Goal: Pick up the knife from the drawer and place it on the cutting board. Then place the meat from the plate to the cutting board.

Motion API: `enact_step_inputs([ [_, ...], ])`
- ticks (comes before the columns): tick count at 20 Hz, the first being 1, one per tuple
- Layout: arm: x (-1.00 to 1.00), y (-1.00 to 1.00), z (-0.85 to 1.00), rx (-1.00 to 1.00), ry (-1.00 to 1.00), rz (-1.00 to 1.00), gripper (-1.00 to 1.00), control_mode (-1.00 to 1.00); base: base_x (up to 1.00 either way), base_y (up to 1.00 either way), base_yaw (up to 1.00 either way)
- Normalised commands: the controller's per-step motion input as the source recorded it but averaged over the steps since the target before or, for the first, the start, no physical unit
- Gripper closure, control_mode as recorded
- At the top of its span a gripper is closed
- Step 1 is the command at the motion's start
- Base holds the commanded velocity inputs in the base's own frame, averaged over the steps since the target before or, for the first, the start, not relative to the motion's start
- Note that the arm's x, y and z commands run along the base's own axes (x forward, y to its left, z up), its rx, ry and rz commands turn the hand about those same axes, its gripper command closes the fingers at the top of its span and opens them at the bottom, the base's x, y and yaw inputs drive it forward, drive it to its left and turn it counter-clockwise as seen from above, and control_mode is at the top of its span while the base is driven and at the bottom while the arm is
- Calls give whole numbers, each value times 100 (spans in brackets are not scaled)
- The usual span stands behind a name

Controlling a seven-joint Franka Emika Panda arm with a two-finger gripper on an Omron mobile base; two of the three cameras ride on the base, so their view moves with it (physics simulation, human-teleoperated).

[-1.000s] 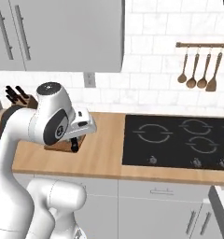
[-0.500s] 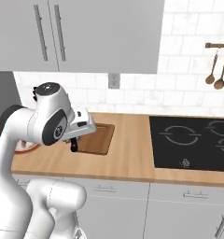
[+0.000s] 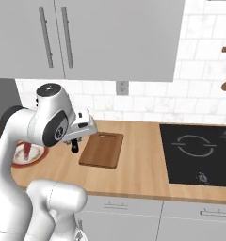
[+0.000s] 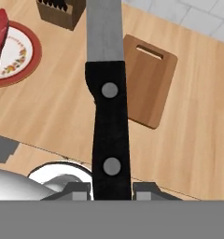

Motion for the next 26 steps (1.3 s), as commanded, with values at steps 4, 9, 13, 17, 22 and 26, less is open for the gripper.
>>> enact_step_inputs([
  [4,2,12,-6,0,0,0,100,-100,4,9,0],
  [9,0,0,-3,0,3,0,100,-100,0,0,0],
  [13,39,-2,-43,9,3,-9,100,-100,0,0,0],
  [17,99,-36,-60,18,12,-31,100,-100,0,0,0],
  [22,94,-38,-48,12,7,-32,100,-100,0,0,0],
  [26,89,-24,-53,2,9,-30,100,-100,0,0,0],
])
